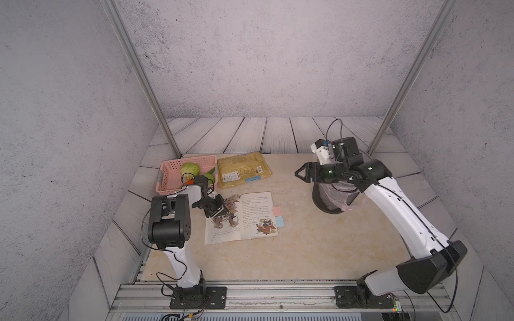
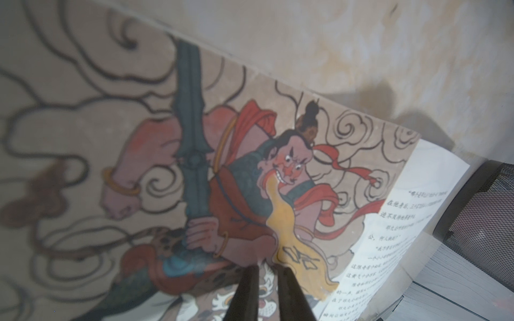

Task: Peel off the used sticky note
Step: Turn the page of the book at the center of the board.

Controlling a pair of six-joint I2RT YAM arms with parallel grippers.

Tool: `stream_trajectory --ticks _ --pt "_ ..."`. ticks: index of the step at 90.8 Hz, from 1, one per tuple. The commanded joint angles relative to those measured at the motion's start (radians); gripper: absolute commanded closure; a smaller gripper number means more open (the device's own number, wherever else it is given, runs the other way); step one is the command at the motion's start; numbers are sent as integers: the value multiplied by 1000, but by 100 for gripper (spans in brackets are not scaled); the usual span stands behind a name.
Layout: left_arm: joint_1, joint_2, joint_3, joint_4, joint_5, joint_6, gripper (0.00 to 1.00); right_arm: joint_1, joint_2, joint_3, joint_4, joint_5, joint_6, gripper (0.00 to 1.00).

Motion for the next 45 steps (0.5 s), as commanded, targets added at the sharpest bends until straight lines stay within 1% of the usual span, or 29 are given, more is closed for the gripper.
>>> stream_trajectory --ticks 1,18,19,23,27,45 --pt "-9 -16 -13 -16 -19 8 81 51 90 -65 93 -52 73 21" --pt "-8 -15 -11 -15 -16 7 81 113 263 -90 127 -66 91 17" --pt "-9 -14 -11 -15 -16 7 81 114 273 -90 129 -68 92 17" --pt "-9 -14 -12 -15 -16 6 81 118 308 -88 137 -77 91 9" --pt "-8 -14 -11 -15 -16 6 81 120 340 -85 147 -87 91 7" --pt "-9 -9 -10 -15 -14 4 81 121 499 -43 185 -131 100 6"
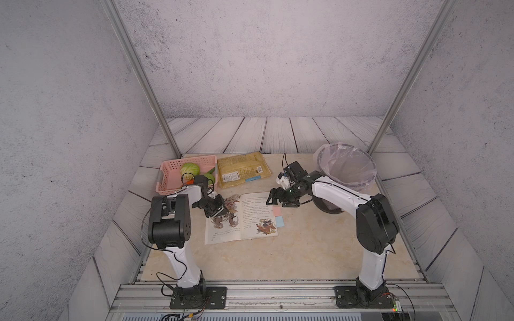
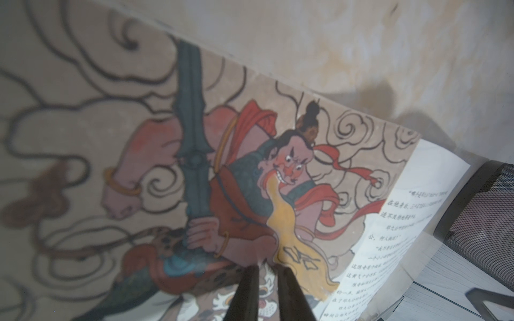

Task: Peel off the used sticky note
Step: Turn the page of the book at the center of the board.

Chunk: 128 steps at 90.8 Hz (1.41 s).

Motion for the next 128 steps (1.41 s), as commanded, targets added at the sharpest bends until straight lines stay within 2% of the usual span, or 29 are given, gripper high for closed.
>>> stream_trajectory --ticks 1,20,45,79,128 --pt "-7 -9 -9 -14 -14 5 81 1 72 38 37 -48 11 6" --pt "-7 -9 -9 -14 -16 6 81 6 189 108 61 -98 31 9" --pt "-7 -11 -11 -15 -18 6 81 18 242 158 49 -109 34 12" --pt "-8 -8 -10 -16 -19 8 81 23 231 82 71 -84 46 13" --pt "-7 -13 -13 -16 -23 9 81 80 269 115 111 -138 90 14"
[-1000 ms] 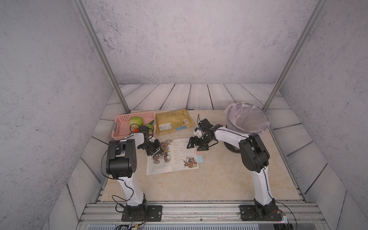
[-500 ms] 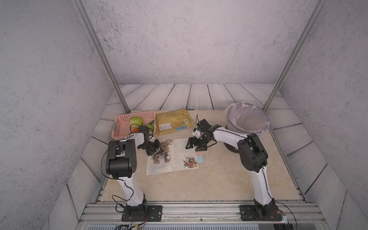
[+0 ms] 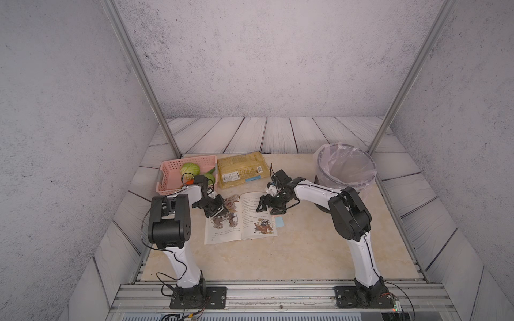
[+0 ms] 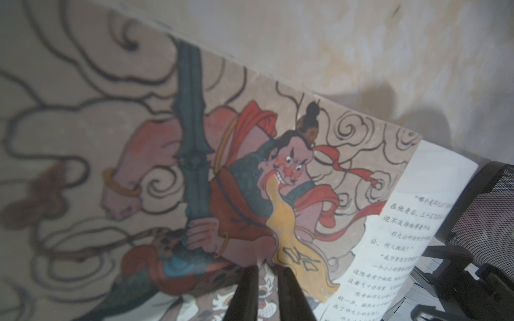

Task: Peel off the used sticky note
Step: Turn the page of the book at the center of the board.

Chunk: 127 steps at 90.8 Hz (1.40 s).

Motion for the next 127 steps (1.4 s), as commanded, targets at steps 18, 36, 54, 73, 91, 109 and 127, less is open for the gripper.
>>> stream_trajectory --ticks 18,36,54,73,91,109,127 --pt "-7 -18 -16 -16 -17 9 81 19 31 25 119 -123 109 14" --pt "-8 -28 -17 -15 -10 6 81 42 77 68 248 -207 224 16" --pt "-6 -40 -16 -14 15 -2 81 75 134 148 358 -278 339 16" --pt "2 -58 -14 -10 49 -12 81 116 190 278 326 -306 356 16" --pt "31 -86 -7 -3 119 -36 81 142 241 362 296 -313 365 17" --pt "114 -152 -7 -2 173 -65 81 153 285 427 267 -315 366 17" --pt "224 -226 -35 13 183 -83 80 170 334 509 237 -322 371 17"
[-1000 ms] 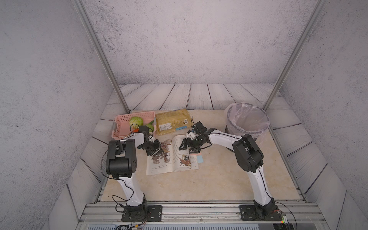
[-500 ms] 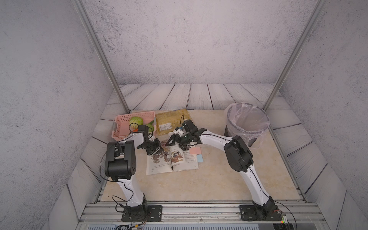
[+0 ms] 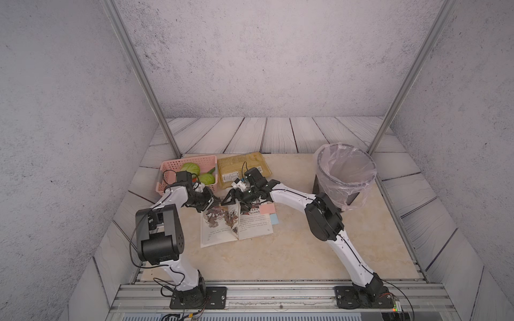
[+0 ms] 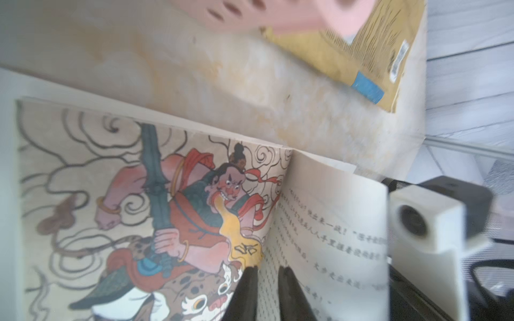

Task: Peel off the used sticky note
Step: Turn the page of the book at the center of the board.

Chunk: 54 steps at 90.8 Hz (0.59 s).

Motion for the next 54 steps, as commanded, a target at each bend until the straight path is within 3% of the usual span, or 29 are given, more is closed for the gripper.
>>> stream_trajectory --ticks 1,24,54 --pt "57 -43 -30 10 22 -16 80 13 30 57 -40 -21 9 17" --pt "126 -69 -44 16 24 -26 80 36 44 186 -84 -26 30 14" --pt "214 -153 -35 8 25 -25 80 95 99 296 52 -79 192 12"
